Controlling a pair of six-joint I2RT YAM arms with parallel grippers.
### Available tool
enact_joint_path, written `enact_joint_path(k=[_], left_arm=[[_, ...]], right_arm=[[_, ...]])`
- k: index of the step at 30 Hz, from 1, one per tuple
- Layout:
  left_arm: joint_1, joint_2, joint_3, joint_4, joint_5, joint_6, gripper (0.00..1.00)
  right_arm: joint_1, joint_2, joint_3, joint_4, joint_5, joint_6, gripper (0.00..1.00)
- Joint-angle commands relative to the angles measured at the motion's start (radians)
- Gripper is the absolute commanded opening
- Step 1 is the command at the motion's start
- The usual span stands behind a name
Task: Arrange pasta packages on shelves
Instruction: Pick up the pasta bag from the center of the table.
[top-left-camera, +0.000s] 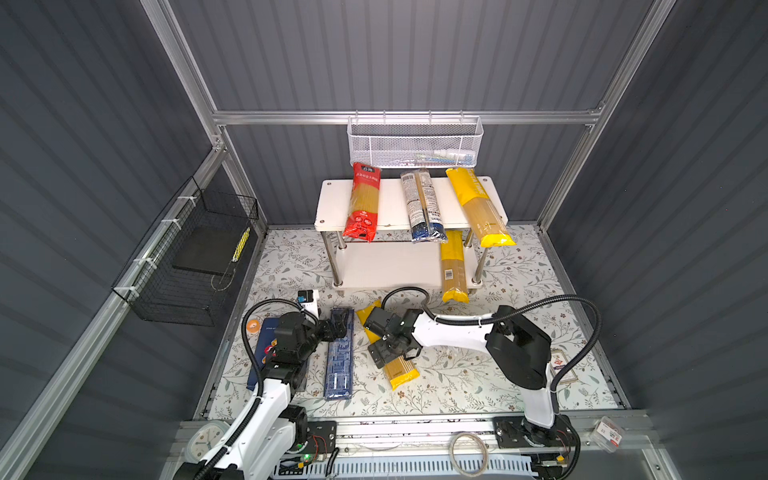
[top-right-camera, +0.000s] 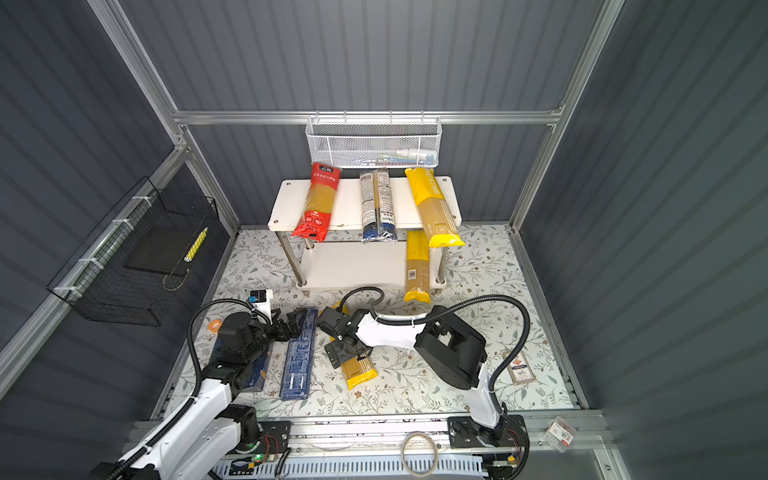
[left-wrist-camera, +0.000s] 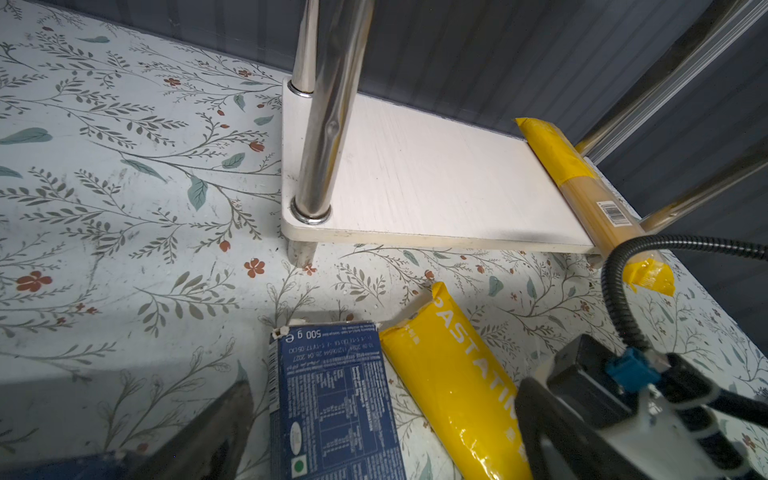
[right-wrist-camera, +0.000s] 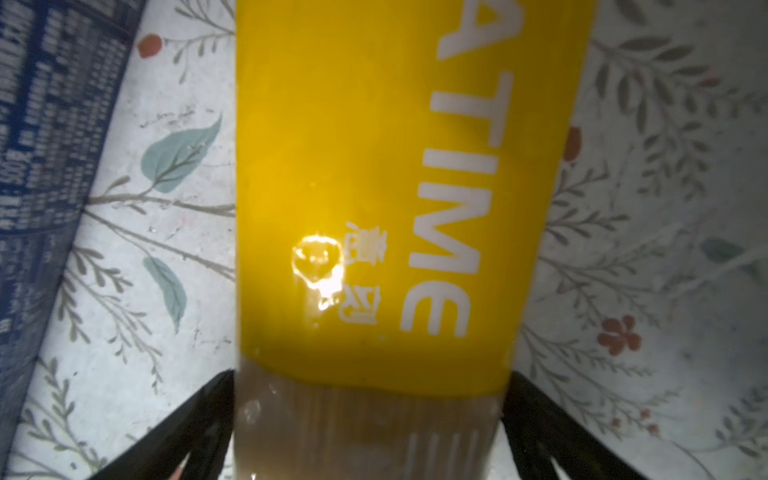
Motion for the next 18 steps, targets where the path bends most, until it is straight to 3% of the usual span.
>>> enact_joint_path(k=[1,6,12,16,18], left_arm=[[-0.002,0.004,-0.004,0.019,0.016,0.001,0.99],[-0.002,0.006,-0.004,0.018,0.018,0.001,0.99],[-0.003,0.006,-0.004,0.021,0.022,0.003,0.99],[-0.002,0.013,-0.003,0.022,0.03,0.005,0.99],[-0.003,0.016,-0.002,0.022,0.03,0.005,0.99]], right_arm=[[0.007,0.057,-0.033,-0.068,-0.019,0.02,0.99],[0.006,0.045,-0.045,-0.071,-0.005,0.03,0.97],[0.006,0.036,-0.056,-0.05,-0.01,0.028,0.84],[-0.004,0.006,-0.082,-0.011,-0.025,0.022,0.67],[-0.008,-0.015,-0.099,0.01,-0.03,0.024,0.64]])
